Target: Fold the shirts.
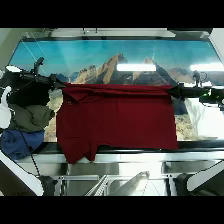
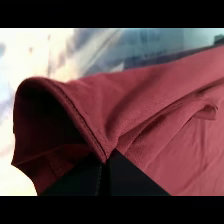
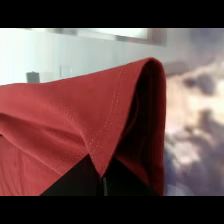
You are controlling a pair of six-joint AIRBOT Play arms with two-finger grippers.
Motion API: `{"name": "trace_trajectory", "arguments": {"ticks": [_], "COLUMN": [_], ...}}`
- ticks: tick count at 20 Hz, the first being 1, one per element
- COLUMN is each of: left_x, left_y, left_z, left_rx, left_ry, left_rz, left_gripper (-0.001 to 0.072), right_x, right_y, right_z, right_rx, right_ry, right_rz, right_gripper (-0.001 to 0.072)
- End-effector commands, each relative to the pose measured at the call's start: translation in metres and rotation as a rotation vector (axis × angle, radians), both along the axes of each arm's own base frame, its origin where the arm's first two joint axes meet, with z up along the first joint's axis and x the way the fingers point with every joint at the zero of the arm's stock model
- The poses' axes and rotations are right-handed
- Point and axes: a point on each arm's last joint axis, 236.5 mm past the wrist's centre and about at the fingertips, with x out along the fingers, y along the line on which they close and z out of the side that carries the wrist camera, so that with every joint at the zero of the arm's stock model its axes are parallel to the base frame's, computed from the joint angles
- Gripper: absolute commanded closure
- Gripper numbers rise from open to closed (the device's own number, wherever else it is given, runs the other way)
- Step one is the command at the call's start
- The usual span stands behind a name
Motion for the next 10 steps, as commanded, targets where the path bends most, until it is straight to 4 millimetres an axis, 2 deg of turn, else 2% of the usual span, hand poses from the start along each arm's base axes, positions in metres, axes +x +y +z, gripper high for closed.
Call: {"name": "trace_trajectory", "arguments": {"ticks": [1,4,10], "left_x": [-0.007,-0.004,0.009], "left_y": [0.002,0.001,0.005], "left_z": [-0.015,-0.024,-0.025], "left_rx": [0.081,0.143,0.159], "left_ry": [0.032,0.023,-0.014], "left_rz": [-0.028,-0.035,0.006], "left_gripper": [0.0701,0.07,0.0701], "right_x": [0.0,-0.001,-0.002], "right_y": [0.0,0.0,0.001], "right_z": [-0.002,-0.007,-0.011], "right_rx": [-0.005,-0.002,0.001], "right_ry": [0.004,0.014,0.024], "right_rz": [0.0,-0.001,-0.001], "right_gripper": [0.0696,0.0696,0.0695]}}
